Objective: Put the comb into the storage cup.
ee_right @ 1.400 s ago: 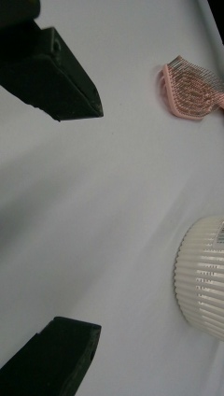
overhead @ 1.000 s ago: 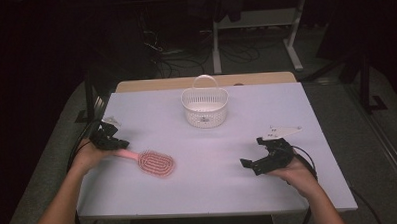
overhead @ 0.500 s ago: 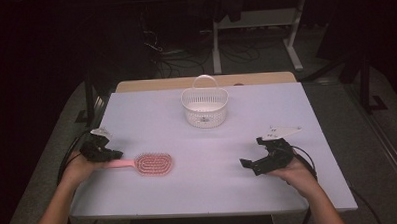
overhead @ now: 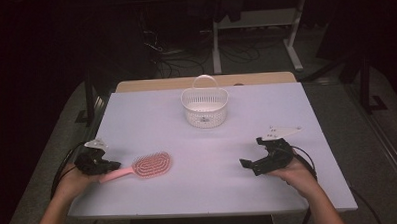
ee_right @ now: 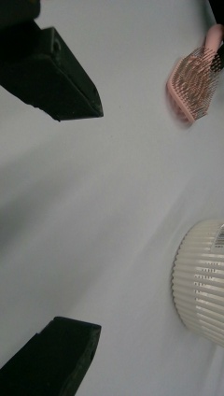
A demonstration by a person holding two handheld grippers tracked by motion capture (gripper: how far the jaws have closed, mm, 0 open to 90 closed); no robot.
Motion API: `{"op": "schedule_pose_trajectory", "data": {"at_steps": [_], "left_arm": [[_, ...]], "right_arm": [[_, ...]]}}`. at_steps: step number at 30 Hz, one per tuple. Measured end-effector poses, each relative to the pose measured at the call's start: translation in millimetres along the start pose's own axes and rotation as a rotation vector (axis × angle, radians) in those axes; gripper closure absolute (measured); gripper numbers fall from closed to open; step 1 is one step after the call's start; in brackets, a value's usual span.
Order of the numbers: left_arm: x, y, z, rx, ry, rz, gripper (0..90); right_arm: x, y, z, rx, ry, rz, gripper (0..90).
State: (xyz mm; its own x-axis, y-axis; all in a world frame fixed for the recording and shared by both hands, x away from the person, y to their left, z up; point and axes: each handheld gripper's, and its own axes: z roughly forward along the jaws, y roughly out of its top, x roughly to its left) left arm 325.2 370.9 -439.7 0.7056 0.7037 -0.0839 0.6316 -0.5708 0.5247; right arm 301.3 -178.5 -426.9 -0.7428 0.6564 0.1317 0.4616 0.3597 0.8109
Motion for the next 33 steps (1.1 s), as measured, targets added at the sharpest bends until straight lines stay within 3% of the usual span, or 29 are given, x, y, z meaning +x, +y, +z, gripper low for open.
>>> {"op": "schedule_pose_trajectory", "data": {"at_steps": [15, 23, 30, 33], "left_arm": [[-21.6, -20.1, -10.0, -0.027, -0.036, -0.009, 90.0], [-24.1, -22.8, -12.7, -0.048, -0.044, -0.020, 90.0], [-21.7, -12.6, -25.9, -0.162, -0.064, -0.038, 89.4], [-26.1, -4.0, -28.4, -0.208, -0.081, -0.031, 83.1]], "right_arm": [[1.5, 0.6, 0.1, 0.000, 0.001, -0.002, 0.0], [1.6, 0.6, 0.2, 0.000, 0.002, -0.003, 0.0], [1.0, 0.7, -0.1, -0.002, 0.000, -0.002, 0.0], [1.5, 0.7, 0.3, 0.001, 0.001, -0.002, 0.0]]}}
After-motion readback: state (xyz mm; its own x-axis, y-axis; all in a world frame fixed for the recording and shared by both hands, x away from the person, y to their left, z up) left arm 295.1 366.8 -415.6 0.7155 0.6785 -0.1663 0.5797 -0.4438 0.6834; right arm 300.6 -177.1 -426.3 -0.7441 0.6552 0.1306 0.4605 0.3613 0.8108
